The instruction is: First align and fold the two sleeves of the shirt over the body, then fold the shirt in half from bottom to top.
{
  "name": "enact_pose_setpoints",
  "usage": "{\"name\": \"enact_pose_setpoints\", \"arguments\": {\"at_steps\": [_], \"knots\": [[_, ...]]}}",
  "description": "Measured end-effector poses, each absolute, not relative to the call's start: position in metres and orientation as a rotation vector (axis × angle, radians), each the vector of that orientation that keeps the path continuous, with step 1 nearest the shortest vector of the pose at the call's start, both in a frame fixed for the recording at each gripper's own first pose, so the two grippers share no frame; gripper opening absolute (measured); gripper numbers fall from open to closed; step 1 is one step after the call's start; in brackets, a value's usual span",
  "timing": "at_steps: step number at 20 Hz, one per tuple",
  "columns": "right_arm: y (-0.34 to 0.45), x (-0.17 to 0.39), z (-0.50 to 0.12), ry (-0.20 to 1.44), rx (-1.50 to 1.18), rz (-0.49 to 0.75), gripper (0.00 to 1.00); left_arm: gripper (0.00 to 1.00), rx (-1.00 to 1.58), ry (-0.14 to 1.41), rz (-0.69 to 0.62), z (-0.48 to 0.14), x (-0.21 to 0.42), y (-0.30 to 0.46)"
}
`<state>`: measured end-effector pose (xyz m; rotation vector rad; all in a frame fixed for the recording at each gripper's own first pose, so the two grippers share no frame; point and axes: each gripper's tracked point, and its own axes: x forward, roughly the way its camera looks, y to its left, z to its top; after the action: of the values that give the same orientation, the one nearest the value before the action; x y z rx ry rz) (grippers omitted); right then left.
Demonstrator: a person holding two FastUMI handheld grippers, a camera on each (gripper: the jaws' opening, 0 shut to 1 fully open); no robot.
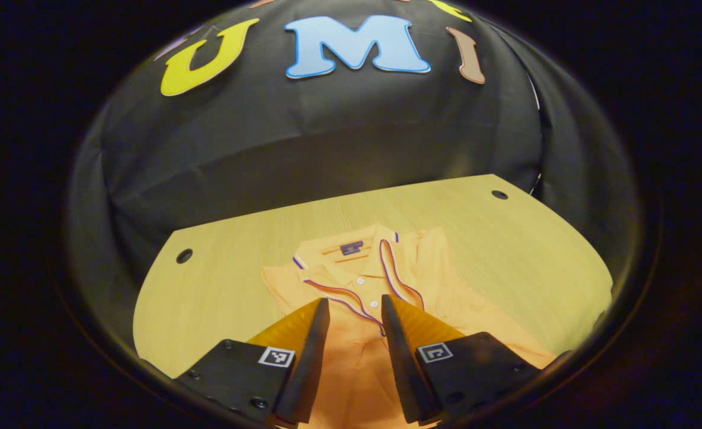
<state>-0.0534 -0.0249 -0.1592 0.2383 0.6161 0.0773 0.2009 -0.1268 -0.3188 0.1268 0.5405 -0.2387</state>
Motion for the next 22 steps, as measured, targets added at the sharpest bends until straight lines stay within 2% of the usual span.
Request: {"name": "enact_pose_setpoints", "arguments": {"at_steps": [2,3,6,8,9,10,11,12,13,14,16,17,18,20,21,22], "knots": [[-0.020,-0.059,-0.170,0.635,0.228,0.108,0.45,0.67,0.123,0.540,-0.236,-0.312,0.178,-0.116],[-0.018,-0.062,-0.176,0.646,0.225,0.124,0.45,0.61,0.130,0.537,-0.232,-0.309,0.165,-0.108],[-0.009,-0.075,-0.197,0.689,0.226,0.174,0.45,0.60,0.155,0.544,-0.222,-0.308,0.121,-0.088],[-0.003,-0.084,-0.214,0.734,0.221,0.205,0.45,0.61,0.155,0.562,-0.209,-0.313,0.086,-0.073],[0.000,-0.089,-0.224,0.762,0.215,0.221,0.45,0.66,0.148,0.577,-0.199,-0.317,0.070,-0.068],[0.002,-0.095,-0.233,0.787,0.207,0.234,0.45,0.61,0.143,0.593,-0.188,-0.324,0.052,-0.061],[0.004,-0.101,-0.241,0.813,0.199,0.247,0.45,0.61,0.143,0.613,-0.178,-0.330,0.035,-0.056],[0.007,-0.100,-0.250,0.836,0.193,0.262,0.46,0.66,0.148,0.633,-0.165,-0.338,0.018,-0.048],[0.011,-0.105,-0.259,0.862,0.184,0.277,0.48,0.68,0.149,0.652,-0.156,-0.344,0.002,-0.043],[0.014,-0.109,-0.267,0.885,0.174,0.292,0.55,0.67,0.145,0.671,-0.150,-0.350,-0.014,-0.038],[0.021,-0.118,-0.283,0.936,0.148,0.318,0.55,0.65,0.130,0.710,-0.135,-0.360,-0.040,-0.031],[0.026,-0.123,-0.289,0.964,0.143,0.335,0.57,0.74,0.122,0.728,-0.128,-0.365,-0.052,-0.028],[0.028,-0.126,-0.295,0.986,0.134,0.343,0.66,0.80,0.111,0.748,-0.125,-0.371,-0.064,-0.026],[0.031,-0.133,-0.305,1.034,0.114,0.348,0.67,0.82,0.100,0.790,-0.112,-0.381,-0.084,-0.022],[0.034,-0.143,-0.311,1.059,0.110,0.354,0.68,0.87,0.097,0.812,-0.100,-0.380,-0.087,-0.020],[0.034,-0.148,-0.315,1.085,0.099,0.352,0.74,0.87,0.093,0.835,-0.090,-0.384,-0.094,-0.018]]}}
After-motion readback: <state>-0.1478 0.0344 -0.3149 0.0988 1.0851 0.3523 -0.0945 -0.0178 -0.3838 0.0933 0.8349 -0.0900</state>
